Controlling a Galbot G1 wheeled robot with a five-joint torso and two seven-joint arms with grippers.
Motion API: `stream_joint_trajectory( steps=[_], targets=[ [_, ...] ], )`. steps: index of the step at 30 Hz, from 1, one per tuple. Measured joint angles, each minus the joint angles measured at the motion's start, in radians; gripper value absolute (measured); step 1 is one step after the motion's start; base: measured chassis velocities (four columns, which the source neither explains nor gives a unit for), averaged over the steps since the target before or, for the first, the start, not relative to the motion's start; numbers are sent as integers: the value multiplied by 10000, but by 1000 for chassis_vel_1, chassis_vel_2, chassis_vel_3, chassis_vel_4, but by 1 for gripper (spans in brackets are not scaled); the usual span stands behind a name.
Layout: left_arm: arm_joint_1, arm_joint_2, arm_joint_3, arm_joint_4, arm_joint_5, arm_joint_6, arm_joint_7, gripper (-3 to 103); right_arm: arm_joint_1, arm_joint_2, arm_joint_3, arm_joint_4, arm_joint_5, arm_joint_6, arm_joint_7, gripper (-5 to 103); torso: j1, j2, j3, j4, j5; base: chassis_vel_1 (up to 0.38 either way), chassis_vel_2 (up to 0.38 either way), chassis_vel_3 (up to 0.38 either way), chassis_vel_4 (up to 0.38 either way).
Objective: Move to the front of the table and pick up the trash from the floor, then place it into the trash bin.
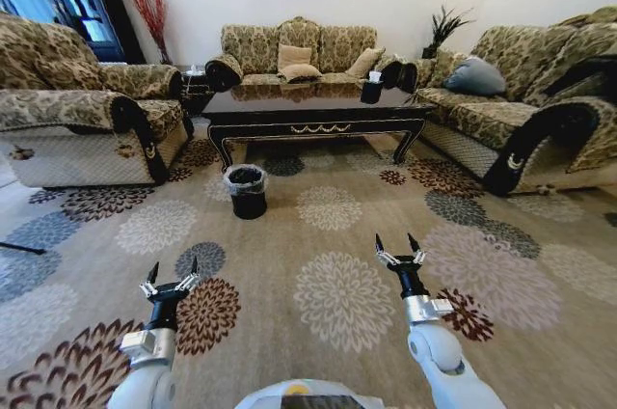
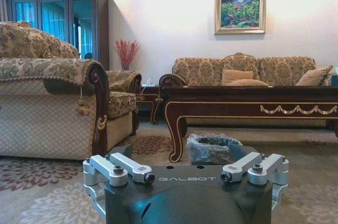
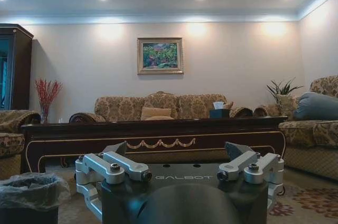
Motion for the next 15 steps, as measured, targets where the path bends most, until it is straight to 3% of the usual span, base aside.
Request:
stream_joint_trajectory(
  steps=[15],
  targets=[
    [0, 0, 0, 0, 1, 0, 0, 100, 0, 0, 0, 0, 0, 0, -1, 100, 0, 0, -1, 0, -1, 172, -167, -171, 174]
  ],
)
